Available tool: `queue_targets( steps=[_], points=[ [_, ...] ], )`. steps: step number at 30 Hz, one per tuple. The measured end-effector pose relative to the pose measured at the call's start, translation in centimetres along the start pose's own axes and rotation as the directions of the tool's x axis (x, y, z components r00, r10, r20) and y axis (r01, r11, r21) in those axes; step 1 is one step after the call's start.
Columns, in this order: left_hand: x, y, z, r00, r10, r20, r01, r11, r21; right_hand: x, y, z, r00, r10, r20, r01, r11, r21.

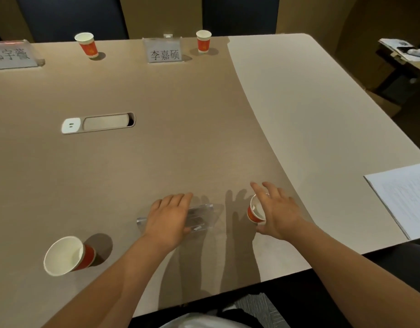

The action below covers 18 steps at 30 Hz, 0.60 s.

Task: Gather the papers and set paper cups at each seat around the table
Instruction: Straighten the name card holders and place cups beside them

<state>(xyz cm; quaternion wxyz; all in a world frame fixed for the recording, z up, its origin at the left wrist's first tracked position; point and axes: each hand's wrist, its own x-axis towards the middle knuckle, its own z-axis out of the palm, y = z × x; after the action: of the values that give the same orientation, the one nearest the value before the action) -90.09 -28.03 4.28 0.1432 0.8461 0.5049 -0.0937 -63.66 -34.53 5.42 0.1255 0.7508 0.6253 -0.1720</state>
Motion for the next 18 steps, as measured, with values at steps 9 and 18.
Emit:
queue_targets(
  steps=[9, 18],
  points=[
    [-10.0, -2.8, -5.4, 0.931, -0.219, -0.293, 0.165, 0.966, -0.196, -3.6, -8.1, -2.7, 0.823, -0.401, -0.402, 0.51, 0.833, 0.214],
    [-21.7, -8.8, -4.0, 0.84, -0.486, -0.243, 0.403, 0.857, -0.32, -6.8, -18.5, -1.1, 0.697, -0.665, -0.268, 0.716, 0.662, 0.222]
  ],
)
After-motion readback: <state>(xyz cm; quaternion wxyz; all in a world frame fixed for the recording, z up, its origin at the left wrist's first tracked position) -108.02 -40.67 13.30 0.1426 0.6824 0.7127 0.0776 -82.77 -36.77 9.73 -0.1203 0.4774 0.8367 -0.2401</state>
